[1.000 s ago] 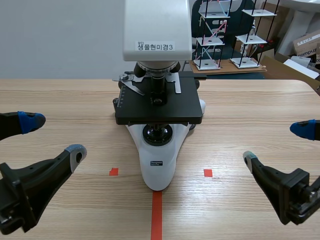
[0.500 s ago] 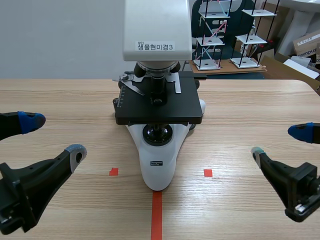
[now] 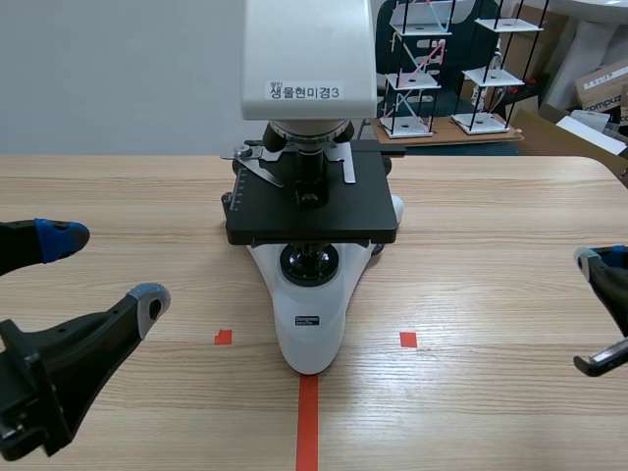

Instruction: Point at the fine focus knob

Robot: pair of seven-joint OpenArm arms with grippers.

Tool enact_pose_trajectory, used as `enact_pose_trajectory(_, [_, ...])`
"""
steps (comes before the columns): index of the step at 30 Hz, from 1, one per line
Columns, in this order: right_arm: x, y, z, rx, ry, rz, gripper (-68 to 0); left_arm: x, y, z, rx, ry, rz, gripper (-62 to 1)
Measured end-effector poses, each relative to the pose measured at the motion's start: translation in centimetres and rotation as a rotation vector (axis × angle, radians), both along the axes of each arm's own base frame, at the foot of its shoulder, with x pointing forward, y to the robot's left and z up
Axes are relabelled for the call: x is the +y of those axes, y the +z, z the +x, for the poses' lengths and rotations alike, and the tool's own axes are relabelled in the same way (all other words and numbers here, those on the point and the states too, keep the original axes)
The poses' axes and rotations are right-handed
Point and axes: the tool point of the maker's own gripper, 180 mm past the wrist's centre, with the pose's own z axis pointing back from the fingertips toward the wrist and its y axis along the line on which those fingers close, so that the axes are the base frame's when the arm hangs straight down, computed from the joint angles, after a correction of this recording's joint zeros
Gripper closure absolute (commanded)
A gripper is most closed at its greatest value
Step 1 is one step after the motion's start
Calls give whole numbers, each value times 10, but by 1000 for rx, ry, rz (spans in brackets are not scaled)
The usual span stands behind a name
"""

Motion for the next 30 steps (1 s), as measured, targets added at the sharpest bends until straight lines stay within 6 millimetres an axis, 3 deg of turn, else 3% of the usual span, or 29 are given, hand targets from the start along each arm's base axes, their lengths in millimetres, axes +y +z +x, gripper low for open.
enact_pose_trajectory(7, [-20, -12, 24, -24, 4, 62, 2, 0, 0, 0, 0, 0, 0, -566])
enact_pose_trajectory(13, [-37, -10, 60, -58, -27, 90, 2, 0, 0, 0, 0, 0, 0, -566])
enact_pose_trajectory(23, [-7, -8, 113, -93, 87, 90, 2, 0, 0, 0, 0, 0, 0, -566])
enact_pose_trajectory(30, [9, 8, 144, -137, 146, 94, 2, 0, 0, 0, 0, 0, 0, -566])
